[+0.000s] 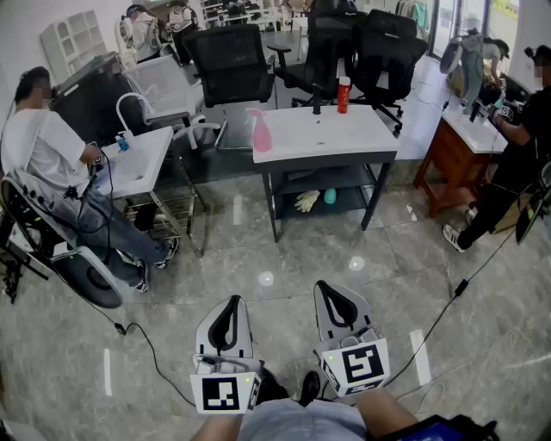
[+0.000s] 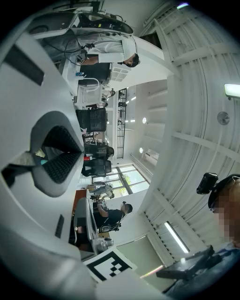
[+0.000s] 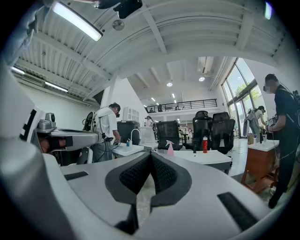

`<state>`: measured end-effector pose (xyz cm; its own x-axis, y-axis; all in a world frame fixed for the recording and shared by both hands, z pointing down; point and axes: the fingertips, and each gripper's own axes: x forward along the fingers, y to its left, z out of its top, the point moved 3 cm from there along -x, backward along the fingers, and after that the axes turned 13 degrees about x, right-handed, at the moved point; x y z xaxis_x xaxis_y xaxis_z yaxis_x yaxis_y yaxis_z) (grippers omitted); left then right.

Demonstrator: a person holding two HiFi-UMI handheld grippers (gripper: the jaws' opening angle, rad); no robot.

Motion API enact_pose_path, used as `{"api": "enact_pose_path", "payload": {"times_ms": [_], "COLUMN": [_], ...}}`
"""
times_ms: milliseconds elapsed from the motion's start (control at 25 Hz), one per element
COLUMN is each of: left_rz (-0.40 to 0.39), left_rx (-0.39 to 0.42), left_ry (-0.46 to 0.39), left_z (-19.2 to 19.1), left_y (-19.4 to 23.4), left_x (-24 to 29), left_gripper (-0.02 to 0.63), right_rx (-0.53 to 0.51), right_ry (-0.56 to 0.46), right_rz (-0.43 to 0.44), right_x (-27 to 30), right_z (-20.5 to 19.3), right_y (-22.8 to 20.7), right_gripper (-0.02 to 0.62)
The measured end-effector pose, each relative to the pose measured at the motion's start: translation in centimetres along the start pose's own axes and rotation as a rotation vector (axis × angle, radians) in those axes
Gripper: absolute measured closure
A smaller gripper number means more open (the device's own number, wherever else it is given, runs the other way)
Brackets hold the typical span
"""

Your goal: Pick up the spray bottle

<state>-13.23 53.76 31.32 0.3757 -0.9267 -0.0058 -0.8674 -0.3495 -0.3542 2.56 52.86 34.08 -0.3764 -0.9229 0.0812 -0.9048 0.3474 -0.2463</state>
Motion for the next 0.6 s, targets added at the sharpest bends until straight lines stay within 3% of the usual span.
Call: {"api": "enact_pose_path", "payload": {"times_ms": [600], "left_rz": [0.031], "left_rx": [0.011], "left_ry": [0.033], "left_z": [0.0], "left_y": [-1.3], "left_x": [-1.5], "left_gripper": [0.591], "right_rx": [0.031], "right_ry": [-0.016], "right_rz": [0.03], "right_x": [-0.9], "right_z": [-0.1], "right_y": [-0.7], "right_gripper": [0.575]}}
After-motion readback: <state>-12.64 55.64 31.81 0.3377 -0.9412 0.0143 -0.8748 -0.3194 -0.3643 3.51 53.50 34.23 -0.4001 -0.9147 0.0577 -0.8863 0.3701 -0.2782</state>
